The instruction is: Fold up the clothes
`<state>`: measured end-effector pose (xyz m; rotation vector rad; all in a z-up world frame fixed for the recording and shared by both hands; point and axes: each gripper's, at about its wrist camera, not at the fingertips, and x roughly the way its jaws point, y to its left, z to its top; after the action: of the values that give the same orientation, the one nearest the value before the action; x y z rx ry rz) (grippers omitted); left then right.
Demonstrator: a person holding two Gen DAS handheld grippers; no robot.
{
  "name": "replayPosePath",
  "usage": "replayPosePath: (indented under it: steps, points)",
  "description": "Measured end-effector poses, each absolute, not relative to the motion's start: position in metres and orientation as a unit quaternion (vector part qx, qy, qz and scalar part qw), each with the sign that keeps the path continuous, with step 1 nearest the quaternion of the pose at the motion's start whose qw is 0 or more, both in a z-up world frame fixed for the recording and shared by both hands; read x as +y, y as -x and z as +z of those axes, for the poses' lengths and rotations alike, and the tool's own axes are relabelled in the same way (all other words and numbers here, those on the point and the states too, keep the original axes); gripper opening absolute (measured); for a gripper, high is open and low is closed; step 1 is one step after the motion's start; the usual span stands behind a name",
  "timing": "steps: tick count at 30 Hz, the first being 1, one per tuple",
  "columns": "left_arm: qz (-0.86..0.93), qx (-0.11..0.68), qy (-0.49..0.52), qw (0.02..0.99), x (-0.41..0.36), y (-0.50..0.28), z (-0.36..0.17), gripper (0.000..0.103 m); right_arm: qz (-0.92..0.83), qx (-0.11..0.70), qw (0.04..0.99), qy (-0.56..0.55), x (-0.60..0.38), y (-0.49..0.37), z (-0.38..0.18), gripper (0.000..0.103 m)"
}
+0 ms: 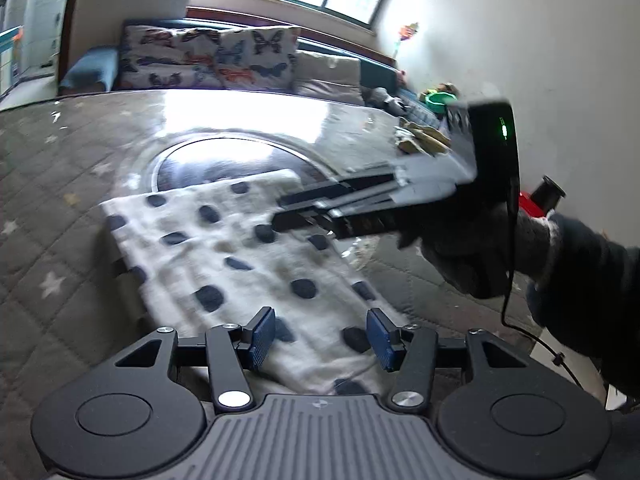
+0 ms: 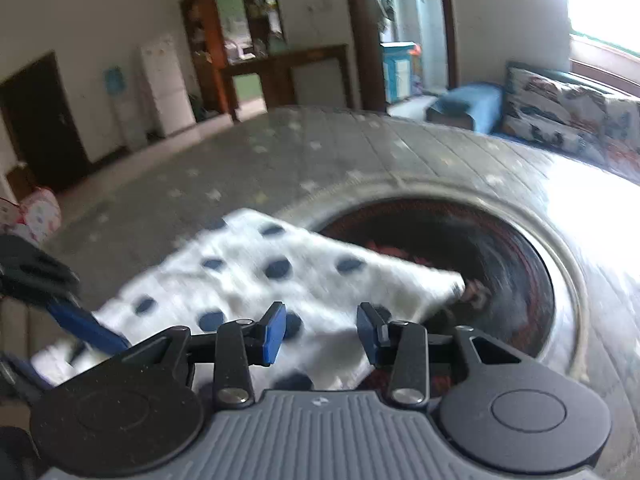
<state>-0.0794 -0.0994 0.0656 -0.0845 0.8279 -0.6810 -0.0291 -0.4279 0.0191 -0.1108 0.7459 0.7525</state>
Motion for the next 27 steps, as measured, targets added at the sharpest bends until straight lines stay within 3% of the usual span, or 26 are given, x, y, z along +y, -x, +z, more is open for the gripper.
replayPosePath:
  steps: [11,27]
  points:
    - [-0.279,0.361,0.135,0.88,-0.074,0.015,0.067,0.054,0.379,0.339,0.861,0.038,-0.425,0.058,0.029,0.04]
    - [-0.252,0.36,0.09,0.894,-0.056,0.036,0.058,0.052,0.425,0.313,0.844,0.094,-0.388,0.102,0.043,0.041]
